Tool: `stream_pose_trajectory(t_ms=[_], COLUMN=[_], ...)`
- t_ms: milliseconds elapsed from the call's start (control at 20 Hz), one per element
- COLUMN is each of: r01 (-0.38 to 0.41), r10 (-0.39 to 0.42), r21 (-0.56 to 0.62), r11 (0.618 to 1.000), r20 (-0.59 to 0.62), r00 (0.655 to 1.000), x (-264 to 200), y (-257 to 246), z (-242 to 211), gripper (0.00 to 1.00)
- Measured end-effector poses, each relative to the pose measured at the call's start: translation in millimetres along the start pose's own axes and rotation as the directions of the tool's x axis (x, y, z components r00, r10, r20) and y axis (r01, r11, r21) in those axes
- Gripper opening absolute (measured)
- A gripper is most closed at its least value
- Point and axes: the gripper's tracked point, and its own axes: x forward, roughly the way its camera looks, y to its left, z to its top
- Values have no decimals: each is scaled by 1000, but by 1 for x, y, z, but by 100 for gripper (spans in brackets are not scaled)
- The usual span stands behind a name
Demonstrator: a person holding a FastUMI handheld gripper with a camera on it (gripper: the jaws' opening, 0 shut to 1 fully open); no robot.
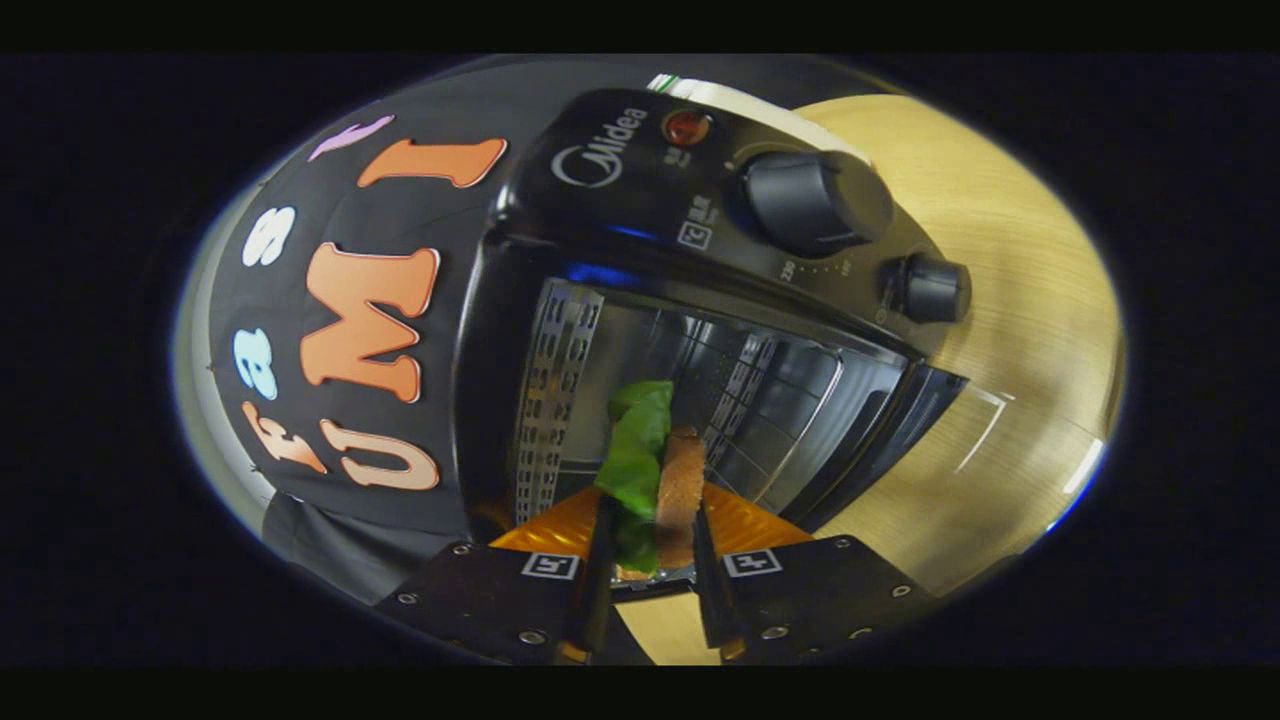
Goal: Open the toaster oven, put the food inside, and close the toaster oven door.
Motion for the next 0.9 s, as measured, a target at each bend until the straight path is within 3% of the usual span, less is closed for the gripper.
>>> stream_pose_trajectory(t_ms=[250, 400, 550, 600, 700, 900], r01=[56, 83, 124, 127, 118, 111], r10=[-56, -84, -125, -129, -119, -114], r21=[-15, -40, -51, -55, -62, -100], r11=[998, 996, 991, 990, 991, 989], r20=[-11, -16, -27, -27, -19, -26], r00=[998, 996, 992, 991, 993, 993], x=[-7, -11, -15, -14, -20, -41], y=[-10, -16, -27, -29, -25, -22], z=[0, 0, 1, 1, 1, -4], gripper=[50, 69, 76, 87, 97, 98])
